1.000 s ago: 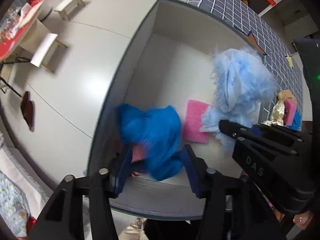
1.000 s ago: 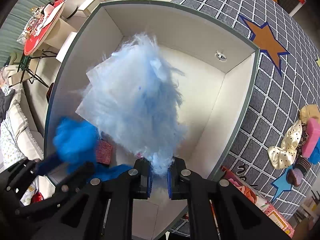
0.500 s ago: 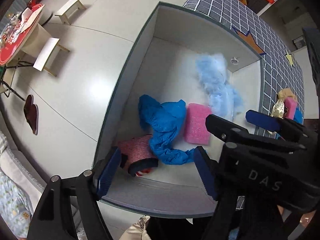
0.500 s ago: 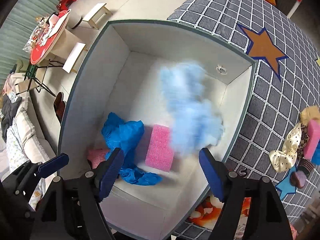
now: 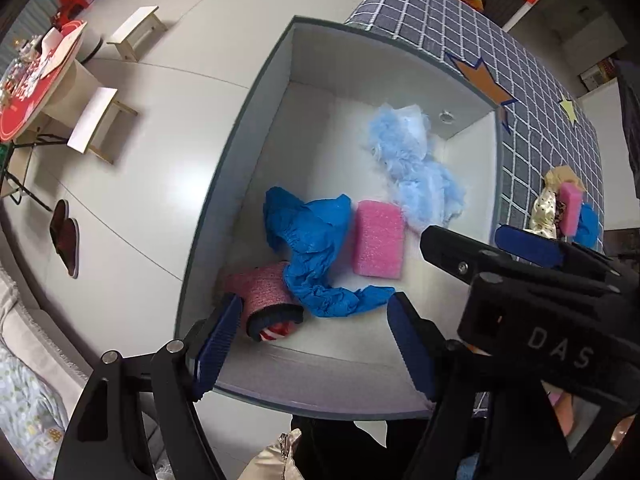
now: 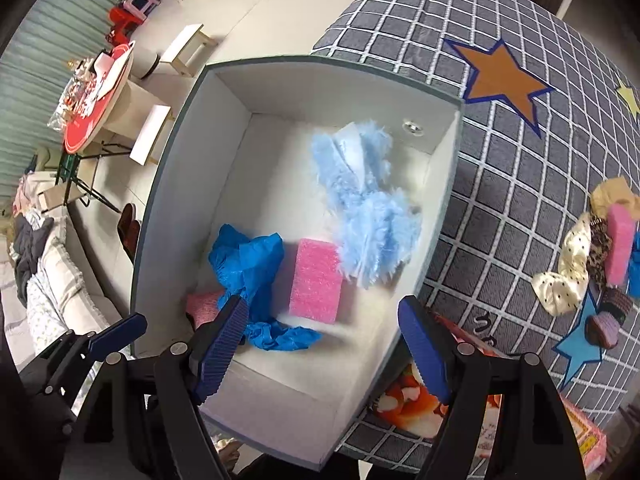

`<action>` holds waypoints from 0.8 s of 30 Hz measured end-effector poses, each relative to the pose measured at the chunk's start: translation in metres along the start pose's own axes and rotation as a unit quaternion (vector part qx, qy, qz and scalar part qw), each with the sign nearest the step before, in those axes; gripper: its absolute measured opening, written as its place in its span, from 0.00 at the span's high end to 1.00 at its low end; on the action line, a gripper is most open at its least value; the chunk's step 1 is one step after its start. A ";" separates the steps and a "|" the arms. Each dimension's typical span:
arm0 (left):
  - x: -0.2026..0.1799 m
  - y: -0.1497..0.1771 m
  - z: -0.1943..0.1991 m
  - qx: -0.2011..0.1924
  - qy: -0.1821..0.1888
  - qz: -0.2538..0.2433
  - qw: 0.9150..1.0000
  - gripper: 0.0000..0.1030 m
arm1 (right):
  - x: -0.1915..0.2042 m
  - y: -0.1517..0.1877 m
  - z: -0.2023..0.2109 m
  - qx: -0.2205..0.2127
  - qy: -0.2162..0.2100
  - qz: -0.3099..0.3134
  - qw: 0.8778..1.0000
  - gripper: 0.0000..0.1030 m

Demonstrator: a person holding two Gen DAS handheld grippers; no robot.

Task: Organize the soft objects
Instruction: 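Move both grippers back over the mat toward the remaining items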

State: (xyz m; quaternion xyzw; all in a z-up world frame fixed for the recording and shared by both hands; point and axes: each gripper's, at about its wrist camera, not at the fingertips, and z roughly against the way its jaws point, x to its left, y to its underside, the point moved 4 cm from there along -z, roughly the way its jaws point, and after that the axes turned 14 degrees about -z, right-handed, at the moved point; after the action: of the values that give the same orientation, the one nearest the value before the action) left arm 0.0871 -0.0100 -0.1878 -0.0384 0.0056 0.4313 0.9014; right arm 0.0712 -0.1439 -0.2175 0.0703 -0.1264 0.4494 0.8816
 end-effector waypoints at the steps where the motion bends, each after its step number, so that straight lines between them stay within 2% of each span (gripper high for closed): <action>1: -0.002 0.000 0.001 -0.001 -0.001 -0.002 1.000 0.24 | -0.002 0.001 0.002 -0.003 0.000 -0.003 1.000 0.24; 14: -0.059 -0.008 0.016 -0.019 -0.007 -0.062 0.998 0.24 | -0.055 0.009 0.042 -0.044 -0.001 -0.058 0.997 0.24; 24: -0.118 -0.026 0.022 -0.029 -0.009 -0.133 0.991 0.24 | -0.112 0.008 0.075 -0.078 -0.004 -0.120 0.990 0.24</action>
State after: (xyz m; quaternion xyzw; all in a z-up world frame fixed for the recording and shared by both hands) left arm 0.0328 -0.1159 -0.1590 -0.0610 -0.0207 0.3078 0.9493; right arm -0.0103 -0.2436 -0.1775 0.0173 -0.1553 0.3291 0.9313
